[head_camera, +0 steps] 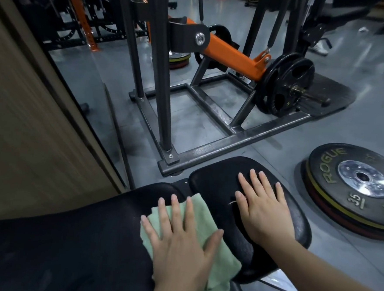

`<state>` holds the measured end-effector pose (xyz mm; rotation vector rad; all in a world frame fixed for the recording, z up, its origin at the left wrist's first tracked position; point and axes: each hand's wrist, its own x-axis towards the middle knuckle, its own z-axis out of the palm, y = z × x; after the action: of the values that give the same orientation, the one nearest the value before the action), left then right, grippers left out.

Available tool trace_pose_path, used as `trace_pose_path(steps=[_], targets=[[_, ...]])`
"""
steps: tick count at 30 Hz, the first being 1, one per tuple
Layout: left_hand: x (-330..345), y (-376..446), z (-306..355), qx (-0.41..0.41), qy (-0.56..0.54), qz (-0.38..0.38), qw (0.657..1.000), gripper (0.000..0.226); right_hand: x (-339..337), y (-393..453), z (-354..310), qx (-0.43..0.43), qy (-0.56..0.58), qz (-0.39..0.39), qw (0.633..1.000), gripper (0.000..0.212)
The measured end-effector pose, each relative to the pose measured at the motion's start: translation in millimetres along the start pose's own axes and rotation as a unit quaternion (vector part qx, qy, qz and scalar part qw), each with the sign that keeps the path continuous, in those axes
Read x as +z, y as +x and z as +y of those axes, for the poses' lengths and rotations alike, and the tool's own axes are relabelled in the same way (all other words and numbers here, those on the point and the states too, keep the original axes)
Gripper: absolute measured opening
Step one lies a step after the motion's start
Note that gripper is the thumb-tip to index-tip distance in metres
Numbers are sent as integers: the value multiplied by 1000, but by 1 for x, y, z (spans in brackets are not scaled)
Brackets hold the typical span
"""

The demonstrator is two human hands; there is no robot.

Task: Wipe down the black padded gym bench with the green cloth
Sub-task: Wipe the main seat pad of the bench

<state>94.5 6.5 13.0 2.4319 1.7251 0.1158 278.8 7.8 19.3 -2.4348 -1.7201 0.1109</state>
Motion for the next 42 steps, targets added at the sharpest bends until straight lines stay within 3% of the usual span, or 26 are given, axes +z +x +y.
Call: trace_pose_path(steps=[9,13,17,21,28,33,36,42], targets=[[-13,84,18,-41,25,-64,997,81,0,2,2,-1,-2,-1,1000,80],[-11,58,7,6,54,-19,998,86,-1,2,-1,-1,2,-4,1000,79],[-9,9,-22,33,59,-31,997,78,-2,1,-2,-1,-9,-14,1000,81],[-15,5,-28,7,42,-46,998,79,-2,2,-1,4,-20,-14,1000,82],[-17,65,-7,-53,53,-68,995,100,-1,2,0,6,-27,-12,1000,81],[-18,37,-9,-25,57,-43,997,91,-1,2,-1,6,-22,-6,1000,79],[-15,-9,-22,17,30,-24,999,71,-3,2,-2,5,-24,-15,1000,80],[-18,-18,-36,14,29,-42,999,74,-2,1,1,12,-33,-20,999,70]])
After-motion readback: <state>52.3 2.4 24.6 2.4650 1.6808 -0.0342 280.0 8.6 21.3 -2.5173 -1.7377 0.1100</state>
